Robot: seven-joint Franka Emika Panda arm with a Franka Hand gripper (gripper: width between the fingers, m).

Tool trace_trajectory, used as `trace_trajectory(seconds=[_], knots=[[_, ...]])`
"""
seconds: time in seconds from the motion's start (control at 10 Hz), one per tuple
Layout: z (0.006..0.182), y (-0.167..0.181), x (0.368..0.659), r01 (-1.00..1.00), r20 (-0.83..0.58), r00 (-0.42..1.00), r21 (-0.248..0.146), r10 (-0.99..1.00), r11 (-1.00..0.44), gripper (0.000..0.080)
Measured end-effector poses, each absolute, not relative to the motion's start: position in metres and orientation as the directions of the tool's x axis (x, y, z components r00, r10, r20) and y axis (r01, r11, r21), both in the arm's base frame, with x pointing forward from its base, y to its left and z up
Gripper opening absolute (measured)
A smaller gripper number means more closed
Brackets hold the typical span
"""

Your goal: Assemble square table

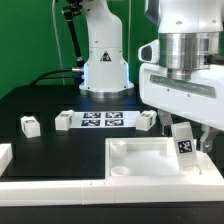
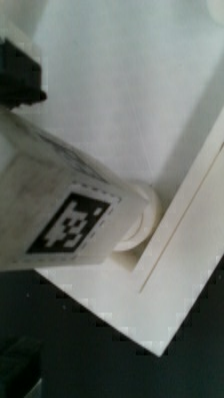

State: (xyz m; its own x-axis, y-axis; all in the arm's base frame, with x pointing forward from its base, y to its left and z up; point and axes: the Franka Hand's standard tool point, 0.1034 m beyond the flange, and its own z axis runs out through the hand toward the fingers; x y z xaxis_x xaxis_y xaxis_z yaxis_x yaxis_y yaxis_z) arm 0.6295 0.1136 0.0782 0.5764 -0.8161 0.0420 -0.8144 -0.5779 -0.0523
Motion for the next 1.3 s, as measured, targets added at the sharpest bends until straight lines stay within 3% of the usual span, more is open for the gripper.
trace_trajectory(seconds=[0.2, 0.5, 0.6, 0.7, 0.8, 1.0, 1.3], knots=[[0.0818, 0.1194, 0.627, -0.648, 0.074, 0.758, -0.032, -0.648, -0.761, 0.0649], [0.0807, 0.1177, 0.6251, -0.623, 0.073, 0.779, -0.027, -0.623, -0.782, 0.0598], [0.0805, 0.1178, 0.625, -0.634, 0.071, 0.77, -0.029, -0.634, -0.773, 0.0423], [0.0799, 0.1185, 0.6247, -0.712, 0.066, 0.699, -0.037, -0.712, -0.702, 0.0423], [0.0797, 0.1185, 0.6246, -0.762, 0.063, 0.644, -0.042, -0.762, -0.647, 0.0288], [0.0797, 0.1188, 0.6246, -0.821, 0.058, 0.566, -0.048, -0.822, -0.569, 0.0288], [0.0789, 0.1199, 0.6252, -0.943, 0.03, 0.324, -0.065, -0.946, -0.325, 0.0289]])
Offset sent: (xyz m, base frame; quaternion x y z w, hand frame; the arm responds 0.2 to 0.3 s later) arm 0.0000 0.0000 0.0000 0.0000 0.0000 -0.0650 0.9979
